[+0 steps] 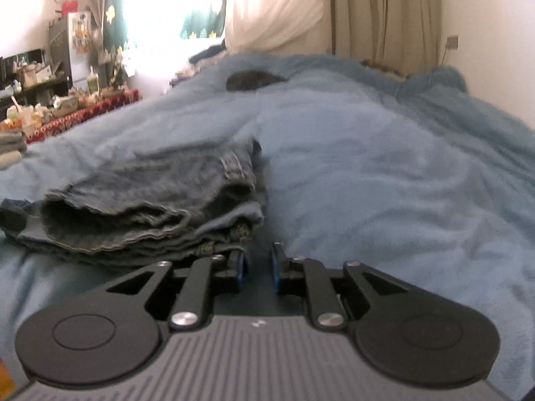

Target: Fold clothes

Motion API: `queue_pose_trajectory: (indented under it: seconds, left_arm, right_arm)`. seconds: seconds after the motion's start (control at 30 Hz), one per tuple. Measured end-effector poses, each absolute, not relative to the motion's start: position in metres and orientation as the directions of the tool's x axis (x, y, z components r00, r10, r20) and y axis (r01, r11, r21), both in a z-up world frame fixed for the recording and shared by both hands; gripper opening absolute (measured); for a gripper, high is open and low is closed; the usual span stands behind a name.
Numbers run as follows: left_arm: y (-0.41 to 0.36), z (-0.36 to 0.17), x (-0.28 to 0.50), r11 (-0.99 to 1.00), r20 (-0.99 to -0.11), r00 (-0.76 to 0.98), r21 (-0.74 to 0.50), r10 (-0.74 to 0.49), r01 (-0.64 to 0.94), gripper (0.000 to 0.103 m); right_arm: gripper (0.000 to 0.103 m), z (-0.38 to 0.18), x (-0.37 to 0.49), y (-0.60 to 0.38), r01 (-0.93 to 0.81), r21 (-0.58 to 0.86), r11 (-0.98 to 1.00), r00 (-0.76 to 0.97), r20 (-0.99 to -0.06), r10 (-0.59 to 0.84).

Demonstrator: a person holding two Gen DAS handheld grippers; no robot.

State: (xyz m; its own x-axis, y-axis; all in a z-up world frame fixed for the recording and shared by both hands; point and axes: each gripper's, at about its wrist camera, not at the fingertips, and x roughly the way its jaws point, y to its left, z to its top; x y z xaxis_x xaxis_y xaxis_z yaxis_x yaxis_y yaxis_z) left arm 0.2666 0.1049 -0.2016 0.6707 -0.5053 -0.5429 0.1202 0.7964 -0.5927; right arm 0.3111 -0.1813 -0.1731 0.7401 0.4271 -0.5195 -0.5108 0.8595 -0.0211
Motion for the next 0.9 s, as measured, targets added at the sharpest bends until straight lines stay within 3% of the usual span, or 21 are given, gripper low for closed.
queue_pose_trajectory:
  seconds: [0.13,0.23,0.33,0.43,0.67,0.8,0.9]
  left_arm:
    - [0.106,-0.188,0.262,0.815,-0.528,0.684,-0.552,-0.504,0.174,0.008]
    - [0.109,-0.213,0.268,0.805,-0.568,0.646,-0.579,-0.51,0.126,0.008]
    - [0.111,-0.227,0.269,0.793,-0.577,0.63,-0.6,-0.519,0.105,0.008]
    - [0.111,-0.223,0.27,0.794,-0.585,0.616,-0.597,-0.527,0.112,0.012]
    - [0.113,-0.204,0.26,0.826,-0.608,0.613,-0.547,-0.504,0.136,0.016]
    - [0.112,-0.182,0.252,0.83,-0.575,0.649,-0.533,-0.498,0.164,0.015]
    - [0.097,-0.163,0.25,0.843,-0.54,0.685,-0.493,-0.49,0.215,0.015]
  right_arm:
    - [0.015,-0.173,0.313,-0.19,-0.482,0.006,0.876,0.745,-0.524,0.413]
    - [0.015,-0.19,0.327,-0.198,-0.472,0.071,0.879,0.709,-0.562,0.426]
    - [0.017,-0.196,0.327,-0.194,-0.503,0.027,0.864,0.704,-0.567,0.428]
    - [0.025,-0.191,0.326,-0.203,-0.517,0.074,0.853,0.681,-0.567,0.463]
    - [0.025,-0.164,0.297,-0.225,-0.528,0.088,0.845,0.667,-0.572,0.477]
    - [0.025,-0.14,0.287,-0.226,-0.542,0.126,0.831,0.679,-0.516,0.522]
    - [0.019,-0.129,0.296,-0.205,-0.544,0.126,0.83,0.695,-0.486,0.529]
